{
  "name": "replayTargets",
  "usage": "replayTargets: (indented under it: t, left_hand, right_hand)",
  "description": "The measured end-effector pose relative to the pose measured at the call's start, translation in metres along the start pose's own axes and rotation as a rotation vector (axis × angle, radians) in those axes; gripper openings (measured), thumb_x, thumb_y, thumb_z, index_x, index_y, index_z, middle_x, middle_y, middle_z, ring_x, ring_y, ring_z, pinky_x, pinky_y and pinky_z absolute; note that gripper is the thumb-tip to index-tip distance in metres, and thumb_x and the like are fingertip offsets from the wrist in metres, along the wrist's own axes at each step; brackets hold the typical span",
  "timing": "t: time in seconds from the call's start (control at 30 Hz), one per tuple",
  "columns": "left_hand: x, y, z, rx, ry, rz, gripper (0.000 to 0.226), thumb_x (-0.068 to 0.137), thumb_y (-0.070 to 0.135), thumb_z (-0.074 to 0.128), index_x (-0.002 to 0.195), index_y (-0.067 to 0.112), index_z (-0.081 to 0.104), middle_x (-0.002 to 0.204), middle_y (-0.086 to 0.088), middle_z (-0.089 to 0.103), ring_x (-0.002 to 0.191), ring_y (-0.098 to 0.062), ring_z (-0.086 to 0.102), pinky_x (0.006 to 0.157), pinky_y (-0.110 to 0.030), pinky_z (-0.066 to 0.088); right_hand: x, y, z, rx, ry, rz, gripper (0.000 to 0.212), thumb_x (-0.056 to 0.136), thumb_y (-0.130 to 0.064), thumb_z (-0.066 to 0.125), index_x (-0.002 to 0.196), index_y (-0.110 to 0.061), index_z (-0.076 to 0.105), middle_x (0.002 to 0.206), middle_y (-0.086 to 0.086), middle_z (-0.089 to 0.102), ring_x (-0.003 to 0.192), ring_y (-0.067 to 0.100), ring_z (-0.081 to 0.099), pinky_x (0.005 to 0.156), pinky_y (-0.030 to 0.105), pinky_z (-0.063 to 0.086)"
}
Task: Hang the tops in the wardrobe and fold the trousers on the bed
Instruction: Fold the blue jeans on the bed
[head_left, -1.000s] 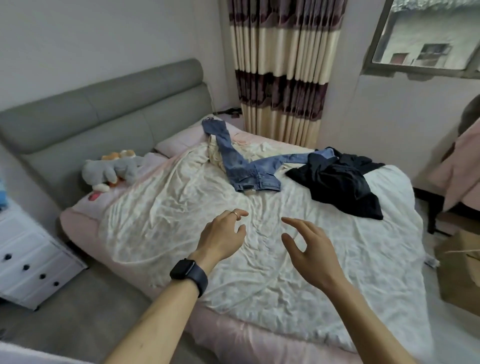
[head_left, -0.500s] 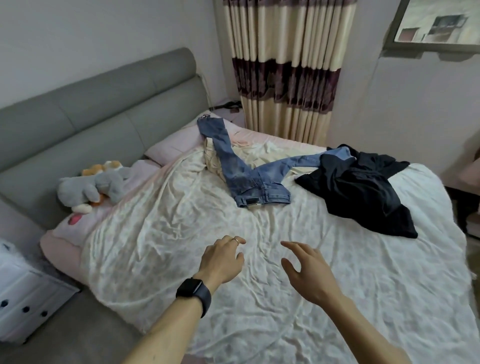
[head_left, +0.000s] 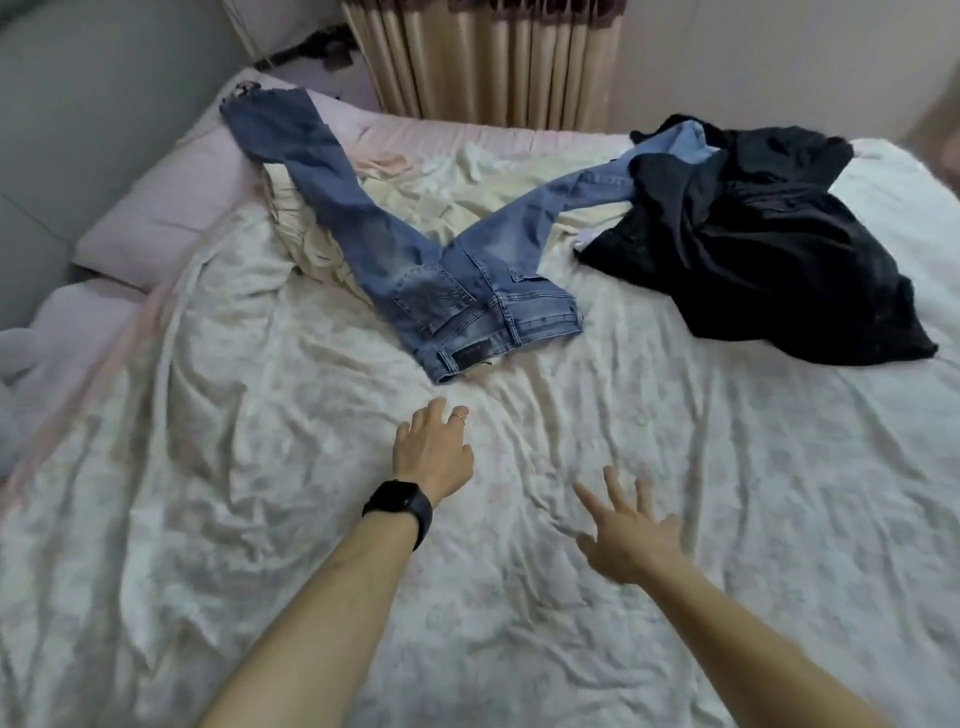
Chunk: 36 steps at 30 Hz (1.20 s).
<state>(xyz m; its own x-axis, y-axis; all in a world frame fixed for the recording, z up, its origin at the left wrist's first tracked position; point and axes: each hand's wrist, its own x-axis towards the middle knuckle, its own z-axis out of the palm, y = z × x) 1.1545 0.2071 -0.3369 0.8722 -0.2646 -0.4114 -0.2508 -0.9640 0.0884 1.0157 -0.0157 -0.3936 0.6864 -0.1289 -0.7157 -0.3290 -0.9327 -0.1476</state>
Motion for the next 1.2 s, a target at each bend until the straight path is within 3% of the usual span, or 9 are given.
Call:
replayTargets:
  t: [0.13, 0.27, 0.43, 0.6, 0.73, 0.83, 0.93, 1.07, 1.2]
  left_hand:
    - [0.068, -0.015, 0.016, 0.037, 0.078, -0.044, 0.061, 0.101, 0.036, 0.05, 0.155, 0.023, 0.026, 0.162, -0.01, 0.016, 0.139, -0.033, 0.035, 0.109, -0.045, 0.034]
    - [0.121, -0.026, 0.029, 0.087, 0.069, -0.082, 0.063, 0.106, 0.035, 0.045, 0.16, 0.025, 0.015, 0.16, -0.014, 0.022, 0.134, -0.037, 0.041, 0.1, -0.048, 0.043]
    - [0.143, -0.031, 0.019, 0.283, 0.224, -0.008, 0.036, 0.104, 0.006, 0.038, 0.14, 0.009, 0.043, 0.127, -0.015, 0.054, 0.11, -0.036, 0.059, 0.08, -0.044, 0.051]
    - [0.137, 0.004, -0.107, -0.223, 0.571, 0.079, 0.027, 0.1, 0.016, 0.044, 0.12, -0.001, 0.052, 0.116, -0.027, 0.055, 0.089, -0.05, 0.059, 0.065, -0.051, 0.04]
    - [0.086, 0.052, -0.236, -0.358, 0.775, 0.241, 0.022, 0.096, 0.02, 0.045, 0.112, 0.008, 0.056, 0.113, -0.018, 0.062, 0.087, -0.046, 0.06, 0.067, -0.047, 0.042]
    - [0.019, 0.1, -0.317, -0.453, 0.872, 0.377, 0.015, 0.094, 0.024, 0.048, 0.102, 0.015, 0.058, 0.097, -0.002, 0.062, 0.081, -0.03, 0.057, 0.065, -0.037, 0.041]
    - [-0.069, 0.153, -0.375, -0.519, 0.883, 0.457, 0.013, 0.095, 0.026, 0.051, 0.098, 0.016, 0.059, 0.094, 0.004, 0.061, 0.08, -0.02, 0.053, 0.066, -0.032, 0.038]
    - [-0.17, 0.202, -0.416, -0.677, 0.9, 0.483, 0.008, 0.093, 0.026, 0.057, 0.095, 0.019, 0.061, 0.088, 0.006, 0.066, 0.08, -0.015, 0.055, 0.069, -0.025, 0.036]
    - [-0.275, 0.254, -0.439, -0.847, 0.934, 0.519, 0.005, 0.092, 0.028, 0.06, 0.091, 0.023, 0.059, 0.071, 0.015, 0.062, 0.076, -0.015, 0.064, 0.071, -0.025, 0.045]
  right_hand:
    - [0.033, 0.011, 0.058, 0.024, -0.151, 0.039, 0.07, 0.1, -0.061, 0.033, 0.151, -0.055, -0.015, 0.161, -0.015, -0.034, 0.149, 0.033, -0.031, 0.107, 0.083, 0.007]
    - [0.048, 0.021, 0.087, 0.022, -0.166, 0.034, 0.073, 0.101, -0.062, 0.031, 0.149, -0.055, -0.024, 0.157, -0.014, -0.04, 0.146, 0.031, -0.038, 0.114, 0.074, 0.014]
    - [0.058, 0.023, 0.078, 0.048, -0.294, 0.033, 0.078, 0.097, -0.061, 0.039, 0.153, -0.052, -0.015, 0.162, -0.012, -0.033, 0.148, 0.034, -0.033, 0.118, 0.07, 0.01]
    - [0.034, 0.02, 0.028, 0.15, -0.365, 0.065, 0.078, 0.097, -0.062, 0.041, 0.159, -0.042, -0.002, 0.169, 0.003, -0.017, 0.156, 0.036, -0.002, 0.123, 0.057, 0.016]
    - [-0.008, 0.0, -0.055, 0.348, -0.033, 0.045, 0.088, 0.097, -0.066, 0.044, 0.162, -0.027, 0.0, 0.17, 0.006, -0.002, 0.152, 0.031, 0.022, 0.12, 0.041, 0.028]
    - [-0.07, -0.013, -0.153, 0.563, 0.361, -0.023, 0.109, 0.086, -0.077, 0.052, 0.162, -0.022, -0.001, 0.169, 0.005, 0.01, 0.152, 0.027, 0.024, 0.119, 0.039, 0.028]
    - [-0.168, -0.022, -0.232, 0.722, 0.602, -0.169, 0.128, 0.068, -0.09, 0.059, 0.162, -0.027, -0.001, 0.167, -0.001, 0.017, 0.148, 0.022, 0.032, 0.118, 0.042, 0.034]
    - [-0.281, -0.014, -0.267, 0.641, 0.828, -0.204, 0.127, 0.062, -0.099, 0.05, 0.161, -0.036, 0.0, 0.16, -0.006, 0.031, 0.138, 0.017, 0.045, 0.101, 0.042, 0.049]
    - [-0.375, 0.017, -0.26, 0.581, 0.992, -0.222, 0.123, 0.066, -0.094, 0.053, 0.161, -0.033, 0.004, 0.159, -0.007, 0.031, 0.14, 0.019, 0.041, 0.1, 0.042, 0.049]
